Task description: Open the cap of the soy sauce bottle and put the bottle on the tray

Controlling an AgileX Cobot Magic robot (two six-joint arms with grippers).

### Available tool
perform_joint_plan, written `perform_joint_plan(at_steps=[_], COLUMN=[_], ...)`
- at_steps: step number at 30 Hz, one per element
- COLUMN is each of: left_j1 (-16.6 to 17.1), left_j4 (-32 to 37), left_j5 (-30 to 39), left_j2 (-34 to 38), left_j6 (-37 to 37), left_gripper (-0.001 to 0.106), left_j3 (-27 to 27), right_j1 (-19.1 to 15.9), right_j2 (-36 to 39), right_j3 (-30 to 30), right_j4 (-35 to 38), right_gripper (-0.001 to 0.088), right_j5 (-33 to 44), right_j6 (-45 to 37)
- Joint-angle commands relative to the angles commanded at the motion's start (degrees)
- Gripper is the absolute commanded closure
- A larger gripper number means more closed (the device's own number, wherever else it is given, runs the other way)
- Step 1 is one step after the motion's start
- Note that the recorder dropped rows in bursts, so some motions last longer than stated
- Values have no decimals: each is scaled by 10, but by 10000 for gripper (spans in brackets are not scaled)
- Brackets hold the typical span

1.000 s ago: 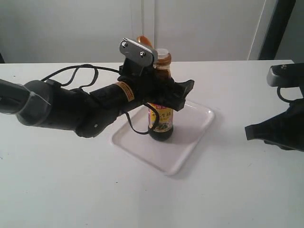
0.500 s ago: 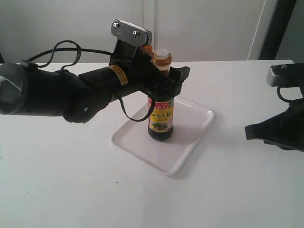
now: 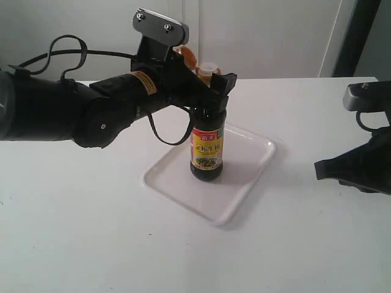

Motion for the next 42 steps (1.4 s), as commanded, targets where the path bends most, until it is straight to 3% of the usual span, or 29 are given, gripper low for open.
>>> perform_joint_plan(at_steps=[9, 14, 20, 24, 26, 27, 33, 38, 42], left_j1=[0, -1, -1, -1, -1, -1, -1, -1, 1], left_j4=[0, 5, 11, 12, 12, 12, 12, 12, 15], left_j5=[-16, 74, 127, 207, 260, 305, 398, 464, 554], left_j2=[-38, -84, -137, -175, -191, -206, -250, -284, -296], left_j6=[31, 30, 29, 28, 28, 28, 29, 29, 29], left_gripper=[3, 4, 53, 267, 440, 612, 1053, 1053, 1053], left_j3=[0, 0, 0, 0, 0, 0, 0, 0, 0], right_j1=[0, 0, 0, 0, 0, 0, 0, 0, 0], right_j2=[0, 0, 0, 0, 0, 0, 0, 0, 0], right_j3=[0, 0, 0, 0, 0, 0, 0, 0, -13], right_j4=[8, 8, 8, 8, 8, 9, 10, 11, 10], right_gripper=[868, 868, 868, 868, 868, 868, 868, 868, 868], right_j5=[-2, -7, -7, -8, -10, -12, -9, 2, 43], right_j6=[0, 0, 0, 0, 0, 0, -13, -39, -62])
